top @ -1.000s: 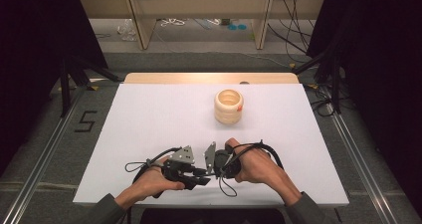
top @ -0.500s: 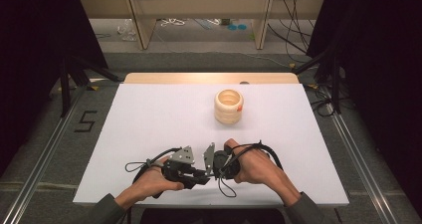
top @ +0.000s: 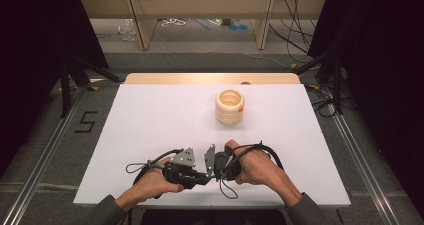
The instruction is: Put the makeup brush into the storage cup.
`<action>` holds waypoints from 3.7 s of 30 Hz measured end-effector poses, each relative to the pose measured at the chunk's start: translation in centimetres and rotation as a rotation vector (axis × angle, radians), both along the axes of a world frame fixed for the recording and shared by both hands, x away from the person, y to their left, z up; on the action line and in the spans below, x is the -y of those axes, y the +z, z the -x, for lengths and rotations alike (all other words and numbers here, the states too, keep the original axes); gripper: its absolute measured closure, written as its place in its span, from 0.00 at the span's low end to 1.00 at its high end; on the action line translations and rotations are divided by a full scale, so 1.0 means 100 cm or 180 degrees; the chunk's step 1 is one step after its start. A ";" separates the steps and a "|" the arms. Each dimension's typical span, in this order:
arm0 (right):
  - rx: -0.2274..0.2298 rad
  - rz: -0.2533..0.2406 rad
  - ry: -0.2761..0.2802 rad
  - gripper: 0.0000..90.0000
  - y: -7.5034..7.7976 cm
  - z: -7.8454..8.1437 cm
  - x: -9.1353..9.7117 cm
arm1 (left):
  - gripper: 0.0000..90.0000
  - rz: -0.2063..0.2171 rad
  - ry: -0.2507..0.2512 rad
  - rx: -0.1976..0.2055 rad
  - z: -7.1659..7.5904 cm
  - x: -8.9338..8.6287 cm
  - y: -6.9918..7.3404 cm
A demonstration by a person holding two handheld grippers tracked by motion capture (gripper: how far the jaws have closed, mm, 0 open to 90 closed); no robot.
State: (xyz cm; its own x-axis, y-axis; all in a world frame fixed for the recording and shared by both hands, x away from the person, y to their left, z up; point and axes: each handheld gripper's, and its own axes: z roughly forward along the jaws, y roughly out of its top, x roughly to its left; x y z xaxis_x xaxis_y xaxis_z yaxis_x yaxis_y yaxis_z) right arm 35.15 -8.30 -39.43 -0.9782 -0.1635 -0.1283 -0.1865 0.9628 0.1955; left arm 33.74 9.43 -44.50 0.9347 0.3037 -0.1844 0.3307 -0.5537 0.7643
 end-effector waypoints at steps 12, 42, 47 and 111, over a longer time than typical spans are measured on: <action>0.0243 -0.0245 -0.0064 0.67 0.011 -0.007 0.007 | 0.94 0.0046 -0.0010 0.0061 -0.001 -0.003 0.003; 0.0611 -0.2058 -0.1840 0.21 0.043 -0.006 0.075 | 0.94 0.0337 0.0520 0.0272 -0.014 -0.027 0.013; 0.0610 -0.2107 -0.1915 0.22 0.044 0.002 0.083 | 0.94 0.0364 0.0576 0.0305 -0.016 -0.029 0.014; -0.0441 -0.3462 -0.2038 0.35 0.005 -0.019 0.071 | 0.94 0.1278 0.0943 0.0684 0.000 -0.029 0.031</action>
